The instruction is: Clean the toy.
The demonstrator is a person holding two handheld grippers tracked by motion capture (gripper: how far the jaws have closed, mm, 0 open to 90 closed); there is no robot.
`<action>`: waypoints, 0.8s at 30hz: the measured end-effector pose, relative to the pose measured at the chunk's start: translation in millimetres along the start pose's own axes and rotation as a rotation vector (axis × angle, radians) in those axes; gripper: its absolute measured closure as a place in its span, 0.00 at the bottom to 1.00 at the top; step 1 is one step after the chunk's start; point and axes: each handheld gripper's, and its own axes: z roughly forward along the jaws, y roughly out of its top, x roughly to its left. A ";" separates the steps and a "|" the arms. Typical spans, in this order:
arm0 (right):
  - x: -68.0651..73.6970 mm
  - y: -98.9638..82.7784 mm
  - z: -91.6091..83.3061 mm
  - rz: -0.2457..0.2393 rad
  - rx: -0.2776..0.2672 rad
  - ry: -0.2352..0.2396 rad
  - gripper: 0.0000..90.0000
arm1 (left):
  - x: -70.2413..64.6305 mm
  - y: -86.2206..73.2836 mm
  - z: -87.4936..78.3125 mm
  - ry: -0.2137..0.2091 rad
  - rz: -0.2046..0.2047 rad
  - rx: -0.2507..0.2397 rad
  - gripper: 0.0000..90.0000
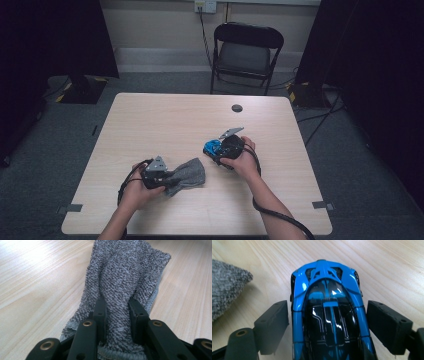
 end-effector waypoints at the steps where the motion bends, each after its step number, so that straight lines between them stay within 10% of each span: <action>1: 0.4 -1.2 0.2 -0.004 0.005 0.002 0.21 | -0.1 0.1 0.0 0.001 -0.001 0.001 0.79; 24: -2.0 -7.9 -0.4 -0.019 0.023 0.010 0.28 | 0.9 -4.1 -0.4 -0.002 -0.015 -0.029 0.79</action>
